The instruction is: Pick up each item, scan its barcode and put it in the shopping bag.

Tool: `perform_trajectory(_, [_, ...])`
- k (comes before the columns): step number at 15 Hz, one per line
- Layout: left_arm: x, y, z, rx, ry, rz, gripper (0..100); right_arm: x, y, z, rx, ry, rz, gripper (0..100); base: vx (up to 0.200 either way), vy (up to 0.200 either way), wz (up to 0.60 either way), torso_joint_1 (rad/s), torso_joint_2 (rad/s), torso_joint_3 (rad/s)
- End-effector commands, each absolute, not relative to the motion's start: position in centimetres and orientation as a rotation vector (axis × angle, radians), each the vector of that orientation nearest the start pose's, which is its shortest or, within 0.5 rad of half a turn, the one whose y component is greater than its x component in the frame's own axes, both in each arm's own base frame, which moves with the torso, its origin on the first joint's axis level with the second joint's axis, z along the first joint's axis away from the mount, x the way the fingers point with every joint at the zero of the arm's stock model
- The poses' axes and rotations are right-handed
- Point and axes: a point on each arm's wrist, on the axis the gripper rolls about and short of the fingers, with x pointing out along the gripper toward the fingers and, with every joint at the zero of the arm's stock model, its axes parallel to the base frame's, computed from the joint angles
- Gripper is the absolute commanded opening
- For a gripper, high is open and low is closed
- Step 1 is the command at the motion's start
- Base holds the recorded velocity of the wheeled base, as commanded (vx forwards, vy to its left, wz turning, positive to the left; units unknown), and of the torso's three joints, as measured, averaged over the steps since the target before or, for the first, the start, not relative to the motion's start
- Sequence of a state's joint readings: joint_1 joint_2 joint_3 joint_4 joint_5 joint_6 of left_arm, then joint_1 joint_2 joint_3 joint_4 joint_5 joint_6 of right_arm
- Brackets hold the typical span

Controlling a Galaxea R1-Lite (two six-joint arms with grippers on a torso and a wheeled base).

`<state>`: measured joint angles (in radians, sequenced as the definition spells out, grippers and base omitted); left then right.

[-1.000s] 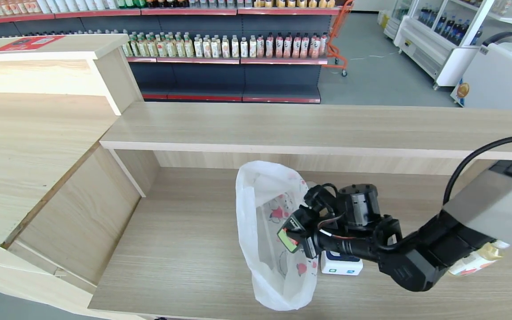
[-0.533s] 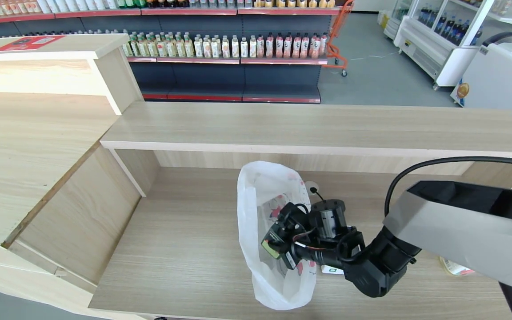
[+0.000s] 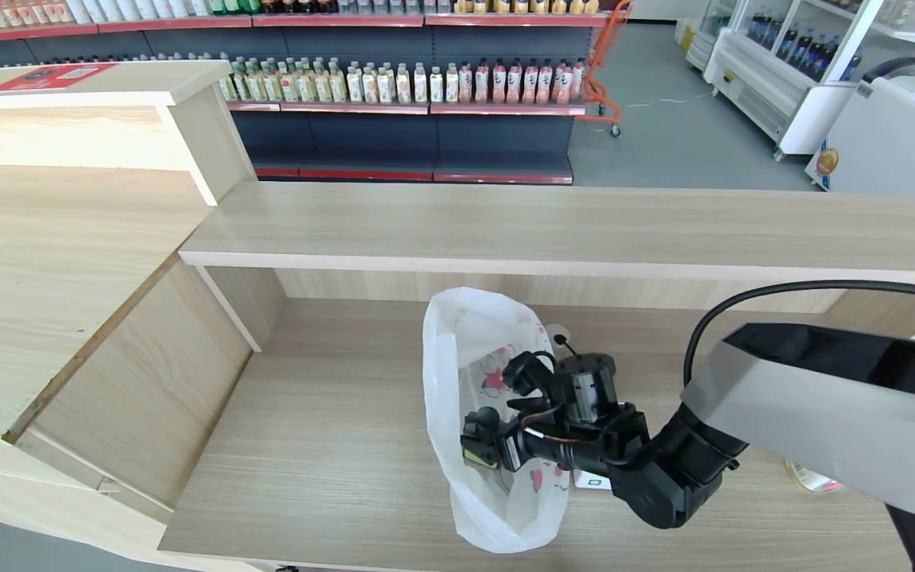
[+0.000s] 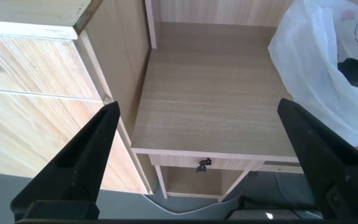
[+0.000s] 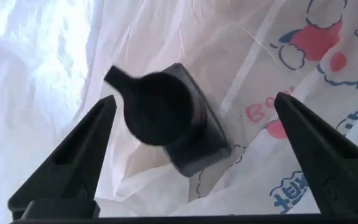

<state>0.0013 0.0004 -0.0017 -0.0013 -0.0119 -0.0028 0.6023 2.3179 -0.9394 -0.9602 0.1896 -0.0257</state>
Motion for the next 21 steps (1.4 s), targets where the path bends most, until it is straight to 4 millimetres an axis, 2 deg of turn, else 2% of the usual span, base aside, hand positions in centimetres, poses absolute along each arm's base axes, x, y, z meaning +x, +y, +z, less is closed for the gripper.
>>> perform_trajectory(1, [-2.3,0.0,7.6,-0.003,-0.003,-0.011,100,32.7,22.7,5.8,0.003,0.392,0.759,100,0.0,0.0,0.0,0.0,0.0,0.0])
perform_trajectory(2, [-2.3,0.0,7.6,-0.003,-0.002,-0.011,100,32.2,22.0,7.3,0.075,0.438,0.732,100,0.0,0.0,0.0,0.0,0.0,0.0])
perform_trajectory(4, [-2.3,0.0,7.6,-0.003,-0.003,-0.011,100,30.6,19.3,10.5,0.154,0.498,0.675,100,0.0,0.0,0.0,0.0,0.0,0.0])
perform_trajectory(7, [-2.3,0.0,7.6,-0.003,-0.003,-0.011,100,26.2,14.1,15.6,0.165,0.503,0.617,100,0.0,0.0,0.0,0.0,0.0,0.0])
perform_trajectory(8, [-2.3,0.0,7.6,-0.003,-0.003,-0.011,100,25.1,12.5,16.5,0.151,0.501,0.584,100,0.0,0.0,0.0,0.0,0.0,0.0])
perform_trajectory(10, [-2.3,0.0,7.6,-0.003,-0.003,-0.011,100,22.2,7.8,18.1,0.078,0.477,0.446,100,0.0,0.0,0.0,0.0,0.0,0.0])
perform_trajectory(13, [-2.3,0.0,7.6,-0.003,-0.003,-0.011,100,18.7,4.2,19.7,0.092,0.399,0.328,100,0.0,0.0,0.0,0.0,0.0,0.0])
perform_trajectory(14, [-2.3,0.0,7.6,-0.003,-0.003,-0.011,100,18.2,3.8,19.8,0.095,0.387,0.314,100,0.0,0.0,0.0,0.0,0.0,0.0])
perform_trajectory(15, [-2.3,0.0,7.6,-0.003,-0.003,-0.011,100,16.7,3.0,19.8,0.101,0.363,0.284,100,0.0,0.0,0.0,0.0,0.0,0.0])
perform_trajectory(19, [-2.3,0.0,7.6,-0.003,-0.003,-0.011,100,14.3,1.6,19.7,0.119,0.363,0.202,100,0.0,0.0,0.0,0.0,0.0,0.0])
perform_trajectory(21, [-2.3,0.0,7.6,-0.002,-0.003,-0.011,100,13.7,1.4,19.7,0.134,0.392,0.174,100,0.0,0.0,0.0,0.0,0.0,0.0])
